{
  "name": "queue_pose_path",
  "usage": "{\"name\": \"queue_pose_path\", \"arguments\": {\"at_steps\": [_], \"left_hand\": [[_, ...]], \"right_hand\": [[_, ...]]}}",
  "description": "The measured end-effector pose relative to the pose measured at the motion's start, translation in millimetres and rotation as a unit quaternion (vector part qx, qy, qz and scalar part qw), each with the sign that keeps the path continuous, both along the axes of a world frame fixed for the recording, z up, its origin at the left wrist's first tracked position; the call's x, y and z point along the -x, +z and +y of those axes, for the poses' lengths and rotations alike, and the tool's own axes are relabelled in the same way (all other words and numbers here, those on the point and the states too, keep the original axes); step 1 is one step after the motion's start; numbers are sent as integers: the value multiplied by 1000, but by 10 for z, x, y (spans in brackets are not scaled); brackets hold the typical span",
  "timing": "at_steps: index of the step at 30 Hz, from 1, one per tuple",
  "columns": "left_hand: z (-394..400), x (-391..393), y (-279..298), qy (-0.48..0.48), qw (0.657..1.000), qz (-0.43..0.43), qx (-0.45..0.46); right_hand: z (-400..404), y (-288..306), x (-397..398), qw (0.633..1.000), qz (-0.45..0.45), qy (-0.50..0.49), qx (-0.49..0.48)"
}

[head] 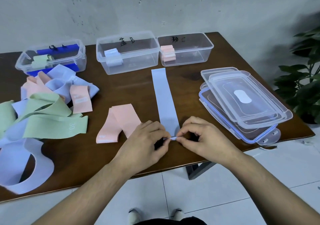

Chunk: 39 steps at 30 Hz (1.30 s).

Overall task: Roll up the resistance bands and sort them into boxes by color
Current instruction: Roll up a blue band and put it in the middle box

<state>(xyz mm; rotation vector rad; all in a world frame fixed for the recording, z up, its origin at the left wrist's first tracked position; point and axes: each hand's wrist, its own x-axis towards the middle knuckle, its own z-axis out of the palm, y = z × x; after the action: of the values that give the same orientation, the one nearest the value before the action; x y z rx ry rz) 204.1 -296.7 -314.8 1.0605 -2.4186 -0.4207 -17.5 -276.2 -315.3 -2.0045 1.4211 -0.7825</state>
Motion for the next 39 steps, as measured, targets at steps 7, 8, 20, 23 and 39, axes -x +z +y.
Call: {"name": "queue_pose_path", "arguments": {"at_steps": [7, 8, 20, 23, 39], "left_hand": [[-34, 2, -12, 8, 1000, 5, -23], [-34, 3, -9, 7, 1000, 4, -21], [-46, 4, -29, 11, 1000, 1, 24], [-53, 4, -35, 15, 1000, 3, 18], [-79, 10, -80, 56, 998, 3, 24]], "right_hand": [[21, 39, -62, 1000, 10, -17, -18], [22, 43, -70, 999, 13, -24, -20], [-57, 72, -101, 999, 38, -32, -21], [-33, 62, -82, 998, 53, -20, 22], [-36, 59, -86, 989, 132, 0, 65]]}}
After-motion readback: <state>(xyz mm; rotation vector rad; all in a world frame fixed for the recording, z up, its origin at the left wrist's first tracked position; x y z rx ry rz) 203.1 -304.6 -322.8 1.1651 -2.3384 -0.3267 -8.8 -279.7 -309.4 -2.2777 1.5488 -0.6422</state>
